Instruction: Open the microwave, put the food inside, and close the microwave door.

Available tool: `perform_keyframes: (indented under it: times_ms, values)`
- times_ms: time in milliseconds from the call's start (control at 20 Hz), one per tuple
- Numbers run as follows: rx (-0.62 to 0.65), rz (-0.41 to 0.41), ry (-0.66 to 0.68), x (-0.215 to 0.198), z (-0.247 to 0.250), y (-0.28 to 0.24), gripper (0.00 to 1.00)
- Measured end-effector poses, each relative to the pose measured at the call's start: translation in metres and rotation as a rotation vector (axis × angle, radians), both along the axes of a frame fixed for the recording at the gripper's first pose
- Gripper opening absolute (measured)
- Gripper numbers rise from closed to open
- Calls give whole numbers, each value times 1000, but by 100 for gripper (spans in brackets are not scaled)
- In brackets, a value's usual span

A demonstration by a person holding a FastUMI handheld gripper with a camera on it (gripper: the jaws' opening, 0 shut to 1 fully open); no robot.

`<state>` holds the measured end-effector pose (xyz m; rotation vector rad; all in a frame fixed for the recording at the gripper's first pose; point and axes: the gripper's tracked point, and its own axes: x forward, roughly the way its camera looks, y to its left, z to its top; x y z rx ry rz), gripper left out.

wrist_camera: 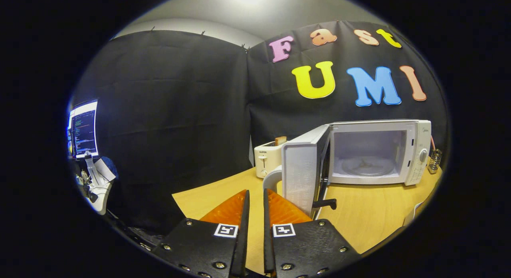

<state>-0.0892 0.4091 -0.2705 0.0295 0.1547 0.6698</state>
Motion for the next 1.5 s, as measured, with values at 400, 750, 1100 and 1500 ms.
perform_keyframes:
  times_ms: [400, 750, 1100, 1500]
  values:
    - [34, 131, 14, 3, -3, 72, 20]
    - [81, 226, -24, -31, 26, 46, 72]
    - [122, 5, -120, -20, 83, -72, 91]
    - [90, -455, -189, 17, 102, -275, 94]
